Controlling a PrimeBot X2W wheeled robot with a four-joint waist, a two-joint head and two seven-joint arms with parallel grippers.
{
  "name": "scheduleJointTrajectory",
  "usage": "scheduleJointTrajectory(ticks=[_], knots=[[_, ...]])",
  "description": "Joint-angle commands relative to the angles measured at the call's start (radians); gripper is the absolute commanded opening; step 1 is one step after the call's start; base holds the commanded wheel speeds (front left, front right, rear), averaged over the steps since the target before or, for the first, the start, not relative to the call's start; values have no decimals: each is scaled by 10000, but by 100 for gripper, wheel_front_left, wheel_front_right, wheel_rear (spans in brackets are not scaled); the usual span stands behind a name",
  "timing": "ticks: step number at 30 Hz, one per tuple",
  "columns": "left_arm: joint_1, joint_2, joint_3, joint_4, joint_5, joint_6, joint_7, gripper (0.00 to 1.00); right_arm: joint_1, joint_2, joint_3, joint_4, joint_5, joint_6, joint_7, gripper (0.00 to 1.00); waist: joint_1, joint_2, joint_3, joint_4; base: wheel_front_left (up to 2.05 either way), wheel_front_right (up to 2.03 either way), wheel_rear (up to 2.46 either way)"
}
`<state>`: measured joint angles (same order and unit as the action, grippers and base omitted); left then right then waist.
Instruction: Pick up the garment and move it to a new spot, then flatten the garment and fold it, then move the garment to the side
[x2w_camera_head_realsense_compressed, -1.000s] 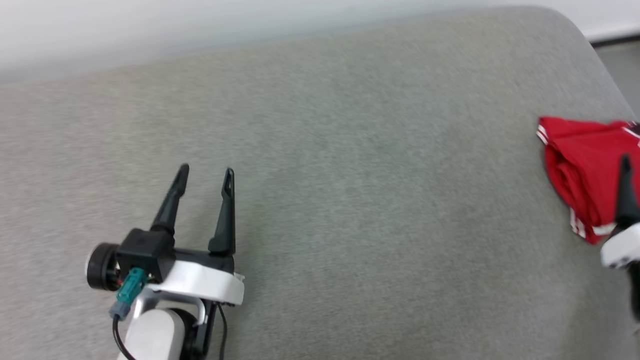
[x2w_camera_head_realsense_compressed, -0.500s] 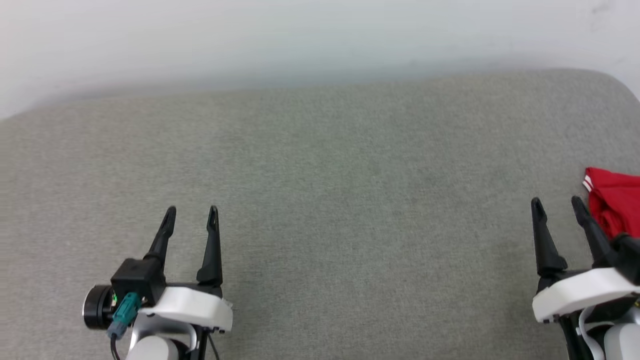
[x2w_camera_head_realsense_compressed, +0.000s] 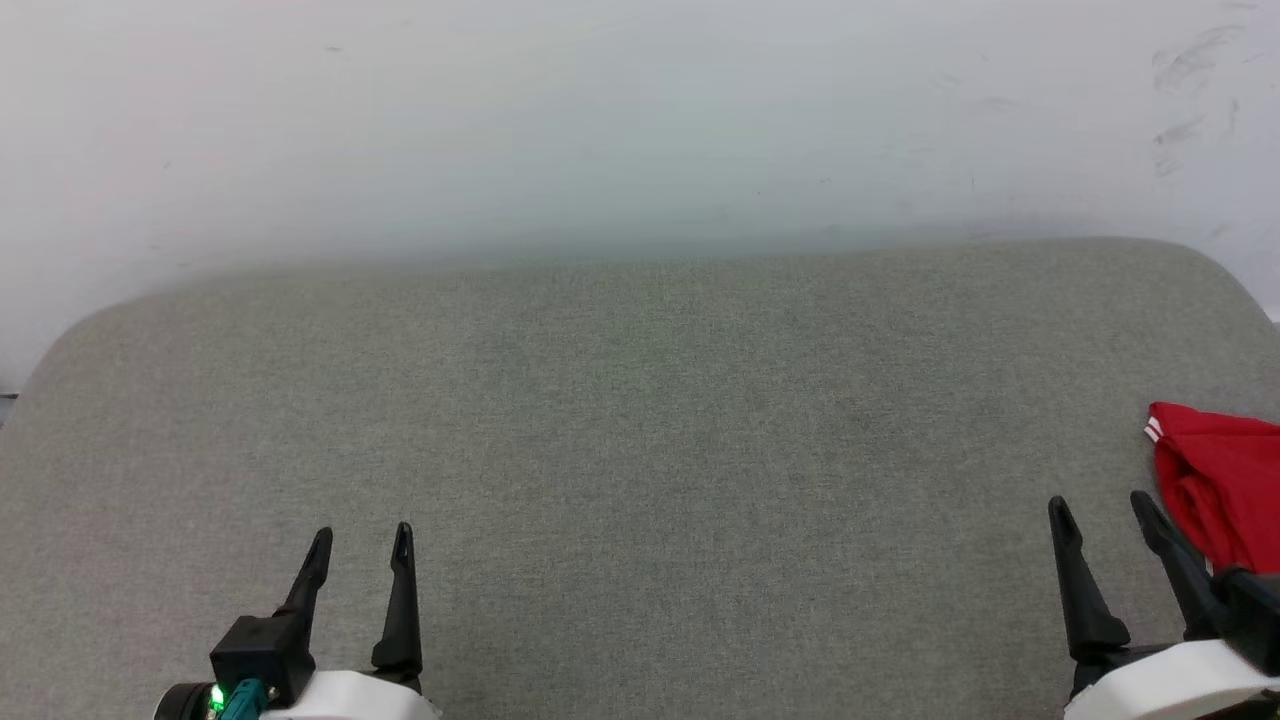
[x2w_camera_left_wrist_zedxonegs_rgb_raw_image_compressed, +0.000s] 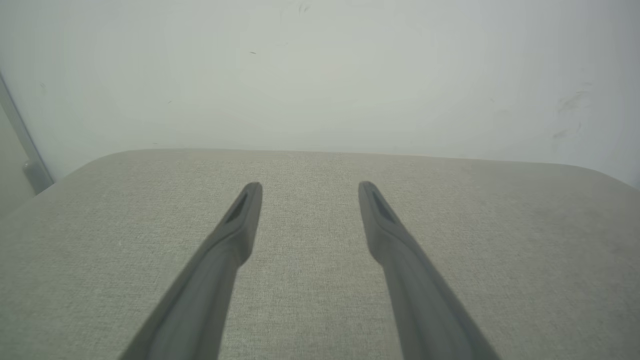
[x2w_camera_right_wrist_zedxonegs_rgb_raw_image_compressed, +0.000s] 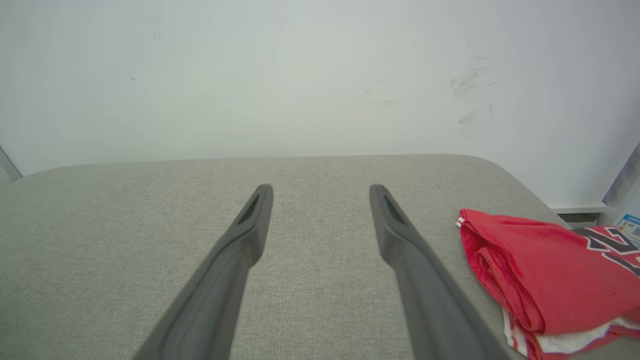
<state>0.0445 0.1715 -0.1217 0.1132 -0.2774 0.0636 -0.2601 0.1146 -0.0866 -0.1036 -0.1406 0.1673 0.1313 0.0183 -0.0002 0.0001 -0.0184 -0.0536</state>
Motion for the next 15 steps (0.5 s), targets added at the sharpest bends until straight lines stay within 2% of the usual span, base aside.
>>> scheduleJointTrajectory(ticks=[1,15], knots=[[174,-16,36,-23,-1,22,-63,100,262,83,36,-151,-71,-13,125,100,2,-1,-127,-48,0,0,0],[481,-187,352,68,210,-188,-69,100,663,144,346,-449,-110,-12,387,100,2,-1,-423,-19,0,0,0]])
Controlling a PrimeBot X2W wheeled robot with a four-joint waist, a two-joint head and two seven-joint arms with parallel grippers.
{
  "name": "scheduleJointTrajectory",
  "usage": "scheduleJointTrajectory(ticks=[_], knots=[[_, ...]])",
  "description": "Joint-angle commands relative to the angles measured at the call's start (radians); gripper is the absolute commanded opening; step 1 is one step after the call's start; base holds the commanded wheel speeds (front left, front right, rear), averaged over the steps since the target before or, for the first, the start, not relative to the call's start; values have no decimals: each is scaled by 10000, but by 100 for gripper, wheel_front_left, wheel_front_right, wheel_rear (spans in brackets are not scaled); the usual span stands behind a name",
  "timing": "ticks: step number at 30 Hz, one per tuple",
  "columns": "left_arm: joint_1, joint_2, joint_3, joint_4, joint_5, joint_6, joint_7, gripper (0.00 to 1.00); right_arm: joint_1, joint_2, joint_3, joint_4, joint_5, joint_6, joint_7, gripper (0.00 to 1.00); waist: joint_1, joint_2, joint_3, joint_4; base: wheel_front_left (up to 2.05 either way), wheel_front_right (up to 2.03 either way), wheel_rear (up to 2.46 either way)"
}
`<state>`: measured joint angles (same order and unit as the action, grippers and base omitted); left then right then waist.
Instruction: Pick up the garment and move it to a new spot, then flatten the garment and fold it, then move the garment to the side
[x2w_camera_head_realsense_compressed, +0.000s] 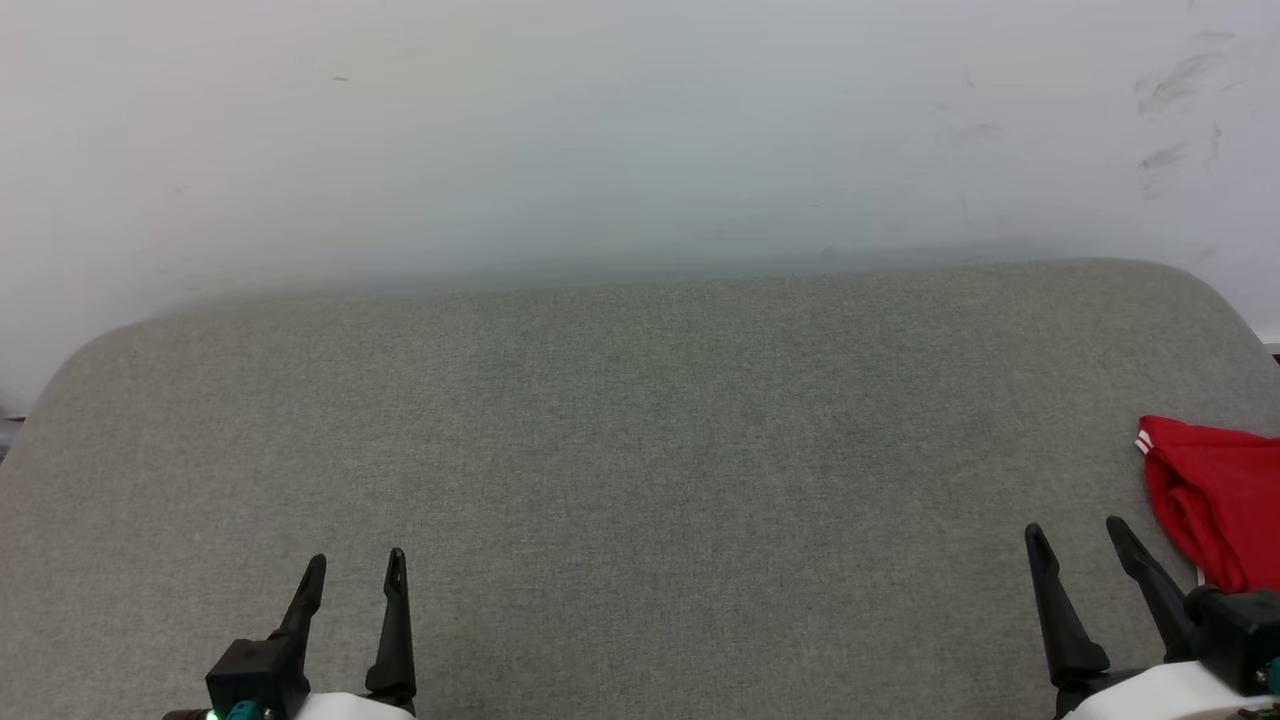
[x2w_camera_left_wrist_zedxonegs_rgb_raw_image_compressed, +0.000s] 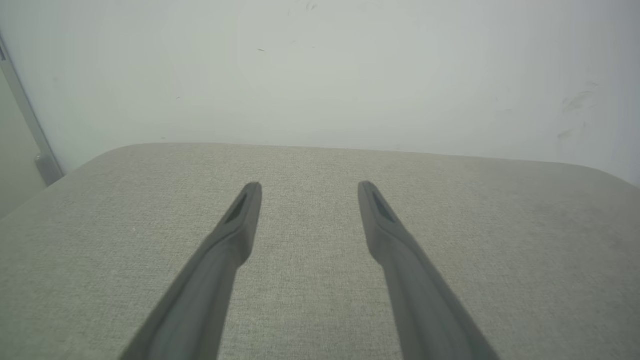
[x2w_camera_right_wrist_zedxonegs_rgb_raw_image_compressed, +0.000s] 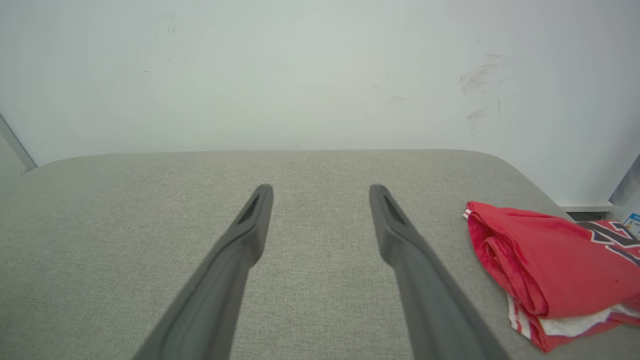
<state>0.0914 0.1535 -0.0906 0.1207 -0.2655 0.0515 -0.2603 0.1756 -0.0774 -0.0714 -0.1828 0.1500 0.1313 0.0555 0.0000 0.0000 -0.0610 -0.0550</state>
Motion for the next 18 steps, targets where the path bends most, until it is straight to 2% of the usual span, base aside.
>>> scheduleJointTrajectory(ticks=[1,18], knots=[[0,-19,64,-8,97,-83,-67,100,35,47,25,0,65,-13,3,100,0,0,6,-7,0,0,0],[-134,-222,367,70,373,-410,-69,100,-75,64,-29,113,61,-13,-90,100,0,0,25,-19,0,0,0]])
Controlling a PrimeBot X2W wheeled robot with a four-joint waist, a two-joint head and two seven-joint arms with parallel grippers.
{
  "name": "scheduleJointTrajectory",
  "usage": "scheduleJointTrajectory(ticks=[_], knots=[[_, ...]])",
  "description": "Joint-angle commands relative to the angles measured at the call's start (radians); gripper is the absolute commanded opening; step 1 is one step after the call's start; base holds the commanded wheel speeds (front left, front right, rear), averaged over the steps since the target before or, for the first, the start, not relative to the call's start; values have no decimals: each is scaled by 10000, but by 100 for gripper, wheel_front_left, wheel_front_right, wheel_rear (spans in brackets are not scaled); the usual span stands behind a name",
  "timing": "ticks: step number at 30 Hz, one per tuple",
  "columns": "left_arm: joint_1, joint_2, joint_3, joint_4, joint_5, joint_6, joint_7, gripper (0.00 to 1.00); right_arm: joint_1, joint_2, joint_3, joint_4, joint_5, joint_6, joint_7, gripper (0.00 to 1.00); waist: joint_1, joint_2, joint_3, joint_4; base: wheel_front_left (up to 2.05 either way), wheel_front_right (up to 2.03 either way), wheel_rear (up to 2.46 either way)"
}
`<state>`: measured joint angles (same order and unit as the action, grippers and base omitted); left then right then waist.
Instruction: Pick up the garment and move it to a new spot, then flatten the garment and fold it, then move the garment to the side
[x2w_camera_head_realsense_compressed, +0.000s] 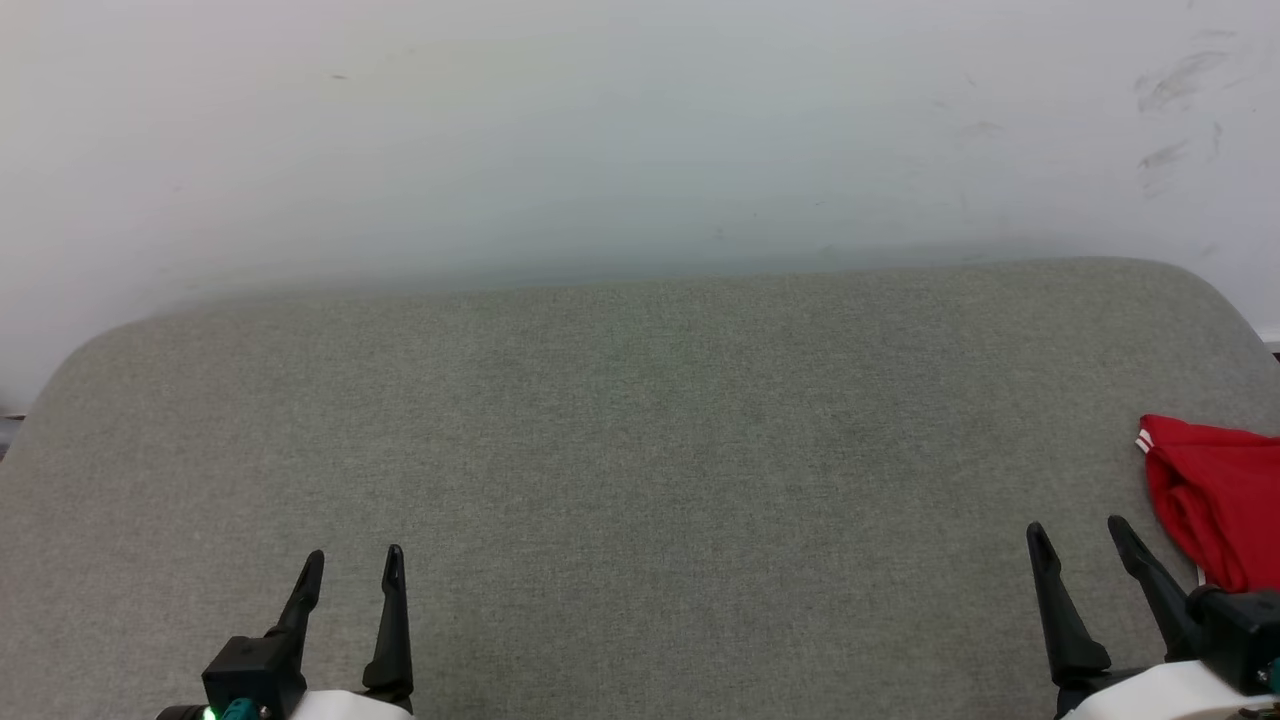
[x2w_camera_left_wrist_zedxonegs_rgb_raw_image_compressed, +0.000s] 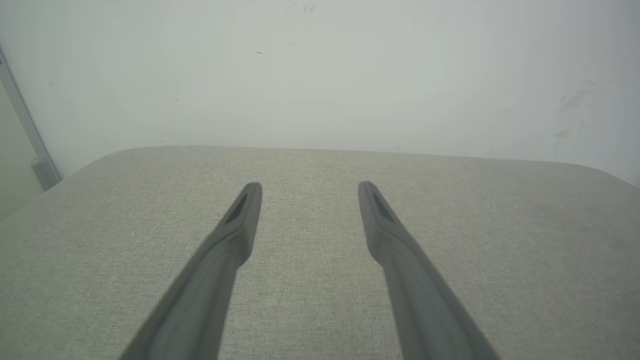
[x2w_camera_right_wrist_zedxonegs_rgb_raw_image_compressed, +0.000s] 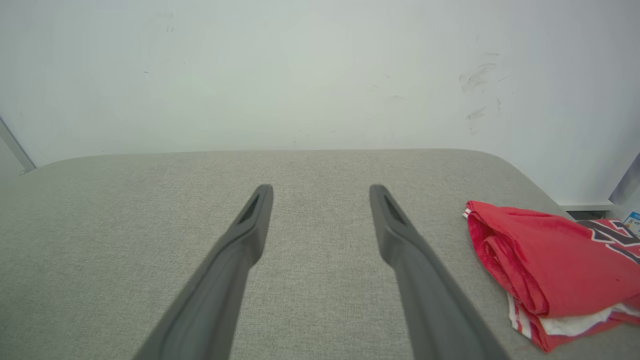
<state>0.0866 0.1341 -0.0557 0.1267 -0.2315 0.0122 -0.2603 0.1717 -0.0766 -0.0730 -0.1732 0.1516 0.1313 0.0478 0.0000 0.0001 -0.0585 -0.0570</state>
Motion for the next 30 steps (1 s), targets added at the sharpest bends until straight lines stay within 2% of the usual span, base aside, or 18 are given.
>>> scheduleJointTrajectory(ticks=[1,2,3,6,30], knots=[[-94,-44,37,15,55,-21,-69,100,-29,62,-13,19,47,-12,-4,100,0,-1,0,0,0,0,0],[-94,-50,48,30,70,-42,-69,100,-19,67,-18,20,47,-13,2,100,0,-1,-2,2,0,0,0],[-6,-47,23,22,5,-36,1,0,-1,10,-15,5,3,-2,12,0,0,-1,-1,1,0,0,0],[103,-135,10,284,-87,-43,71,0,52,15,6,287,73,0,38,0,0,-1,2,2,0,0,0],[-550,-342,529,541,-4238,-469,1185,0,-848,88,-126,1451,4479,-2,229,0,0,-1,120,112,0,0,0]])
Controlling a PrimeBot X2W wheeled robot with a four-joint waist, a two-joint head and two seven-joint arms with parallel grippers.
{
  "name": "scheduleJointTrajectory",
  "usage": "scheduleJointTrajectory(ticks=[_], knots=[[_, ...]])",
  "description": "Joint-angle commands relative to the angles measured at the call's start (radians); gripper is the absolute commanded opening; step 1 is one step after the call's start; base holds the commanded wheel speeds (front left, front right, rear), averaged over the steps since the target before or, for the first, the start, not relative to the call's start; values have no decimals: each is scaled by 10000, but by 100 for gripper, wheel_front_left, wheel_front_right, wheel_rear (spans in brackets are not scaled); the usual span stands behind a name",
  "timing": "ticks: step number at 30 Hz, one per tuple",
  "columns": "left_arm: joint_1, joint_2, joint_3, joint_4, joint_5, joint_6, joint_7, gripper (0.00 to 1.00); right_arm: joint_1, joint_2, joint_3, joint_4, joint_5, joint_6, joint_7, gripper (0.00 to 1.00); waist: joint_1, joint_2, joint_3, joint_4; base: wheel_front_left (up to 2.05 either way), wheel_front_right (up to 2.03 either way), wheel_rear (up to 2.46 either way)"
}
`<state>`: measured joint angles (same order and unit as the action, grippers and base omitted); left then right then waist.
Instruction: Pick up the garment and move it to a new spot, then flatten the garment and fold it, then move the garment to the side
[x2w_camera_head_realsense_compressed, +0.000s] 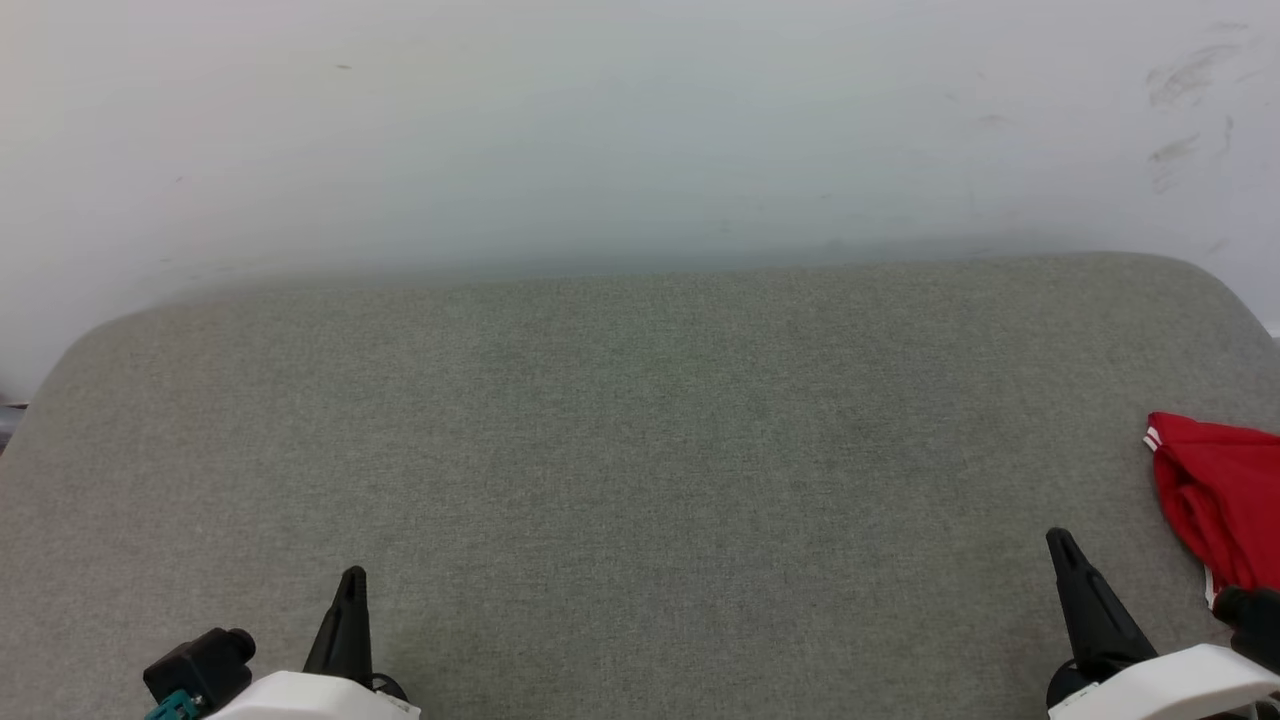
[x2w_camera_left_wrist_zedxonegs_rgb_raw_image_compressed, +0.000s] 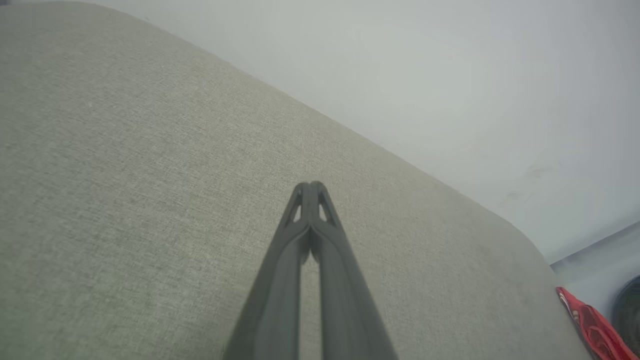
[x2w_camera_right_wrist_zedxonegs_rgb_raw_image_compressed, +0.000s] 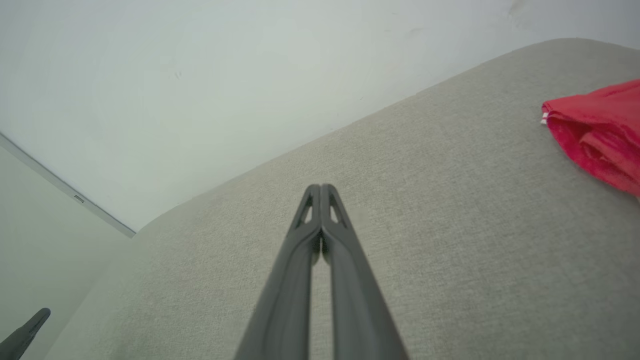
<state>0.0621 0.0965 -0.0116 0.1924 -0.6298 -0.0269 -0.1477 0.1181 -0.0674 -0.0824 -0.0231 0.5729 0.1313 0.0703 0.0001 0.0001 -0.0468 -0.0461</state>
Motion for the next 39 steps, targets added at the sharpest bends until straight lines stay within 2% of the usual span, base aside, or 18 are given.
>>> scheduleJointTrajectory(ticks=[1,19,39], knots=[[-325,27,106,-107,-403,-93,98,0,-347,-1,-37,-9,424,-2,11,0,0,-1,8,7,0,0,0],[-698,-100,407,51,-2818,-342,748,0,-860,44,-117,682,2983,-3,126,0,0,-1,97,89,0,0,0],[-1051,-224,690,196,-5038,-574,1353,0,-1356,88,-185,1311,5325,-4,231,0,0,-1,195,180,0,0,0]])
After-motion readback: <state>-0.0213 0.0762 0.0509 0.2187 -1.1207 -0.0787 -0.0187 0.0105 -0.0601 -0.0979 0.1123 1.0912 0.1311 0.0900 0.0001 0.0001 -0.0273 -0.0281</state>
